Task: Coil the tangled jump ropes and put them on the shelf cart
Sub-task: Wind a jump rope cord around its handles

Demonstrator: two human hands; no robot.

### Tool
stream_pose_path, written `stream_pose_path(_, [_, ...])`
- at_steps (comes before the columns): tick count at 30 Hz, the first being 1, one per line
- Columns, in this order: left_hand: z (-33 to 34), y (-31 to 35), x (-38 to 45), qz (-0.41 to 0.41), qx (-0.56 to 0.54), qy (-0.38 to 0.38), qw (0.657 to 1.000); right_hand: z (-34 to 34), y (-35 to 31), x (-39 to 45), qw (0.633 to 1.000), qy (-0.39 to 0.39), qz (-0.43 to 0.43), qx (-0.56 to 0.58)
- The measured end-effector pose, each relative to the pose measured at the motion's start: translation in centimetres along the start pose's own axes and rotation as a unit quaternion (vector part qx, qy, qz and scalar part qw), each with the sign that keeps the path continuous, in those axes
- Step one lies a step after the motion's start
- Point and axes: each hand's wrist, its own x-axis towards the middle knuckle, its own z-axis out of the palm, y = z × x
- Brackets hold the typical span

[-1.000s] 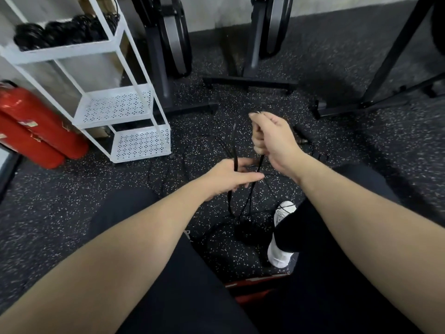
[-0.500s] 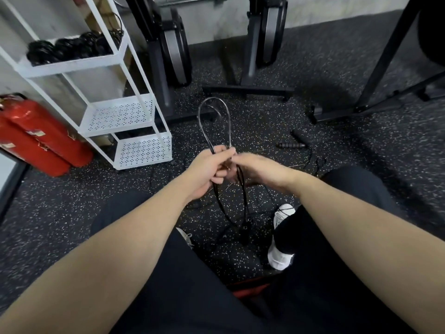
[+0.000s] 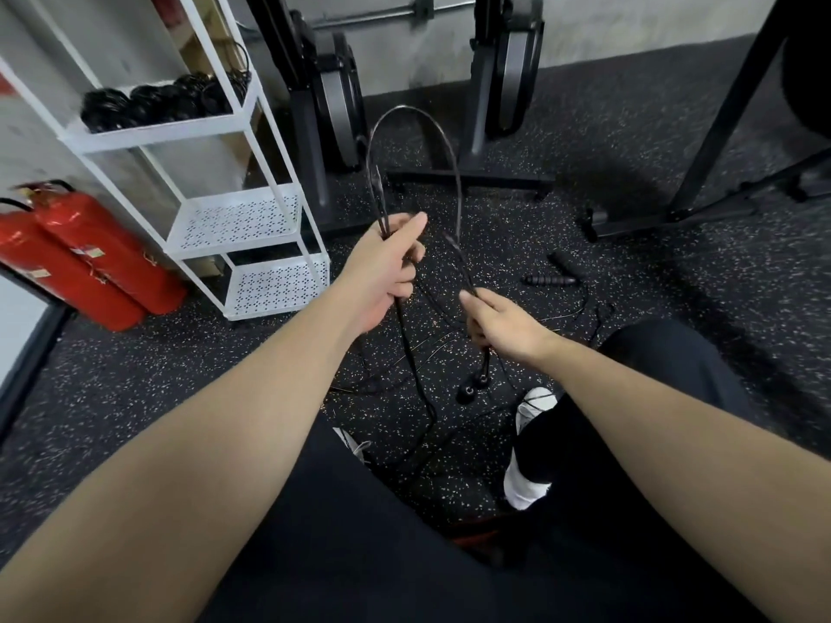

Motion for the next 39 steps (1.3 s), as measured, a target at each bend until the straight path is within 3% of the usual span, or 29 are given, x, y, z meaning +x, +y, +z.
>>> stream_pose_path(3, [0.4,0.2,0.5,-0.010,-0.092,0.012,0.996,0.6,-0.8,-0.2,0.994,0.006,0.000,0.107])
stream_pose_path(5, [0.7,0.8,1.0,-0.024,-0.212,0.025,0.977,0.9,-0.8,-0.4,0.991,-0.023,0.017,0.134])
stream_pose_path(7, [1.1,1.6,1.4,-0.040,-0.328,0.025,0.943,1.0,-0.4,-0.7,0.991,-0.066,0.034,0.112])
stream_pose_path(10, [1.7,2.3,1.6,-0.053,-0.388,0.041,0.919,1.3,-0.4,-1.7,0.988,-0.150,0.028,0.020])
stream_pose_path(12, [2.1,2.0,1.7,-0.045,-0.339,0.067,0.937,1.7,-0.5,-2.0,0.985,-0.170,0.018,-0.004])
stream_pose_path(15, [2.3,-0.4,1.5,-0.047,-0.100,0.140,0.984,2.4,-0.5,-1.6,0.988,-0.105,0.034,0.111])
stream_pose_path(18, [2.4,-4.6,0.2,0.055,0.051,0.287,0.955,2.2,-1.1,-1.2,0.971,-0.039,0.066,0.225])
stream_pose_path(19, [2.2,-5.9,-0.4,0.082,0.086,0.297,0.947,2.0,-1.4,-1.2,0.964,-0.023,0.080,0.253])
stream_pose_path(20, [2.0,-7.2,-1.0,0.073,0.121,0.260,0.955,1.7,-1.5,-1.1,0.953,-0.010,0.094,0.289])
stream_pose_path(22, [2.0,-9.6,-2.3,-0.021,0.171,0.089,0.981,1.2,-1.7,-0.9,0.916,0.005,0.115,0.384])
stream_pose_path(24, [2.1,-11.5,-3.0,-0.067,0.273,-0.030,0.959,0.7,-1.7,-0.5,0.873,0.012,0.124,0.472])
stream_pose_path(26, [2.4,-12.1,-3.2,-0.033,0.346,-0.029,0.937,0.3,-1.5,-0.2,0.825,0.022,0.137,0.547])
stream_pose_path(30, [2.7,-12.7,-3.3,-0.085,0.234,-0.068,0.966,-0.2,-1.9,-0.3,0.718,0.020,0.146,0.680])
stream_pose_path(35, [2.8,-13.9,-4.2,-0.063,0.201,-0.181,0.961,-0.3,-2.8,-0.5,0.664,0.008,0.111,0.740])
stream_pose_path(39, [2.9,-14.4,-4.3,-0.074,0.285,-0.205,0.933,-1.8,-2.0,0.0,0.624,0.074,0.093,0.772])
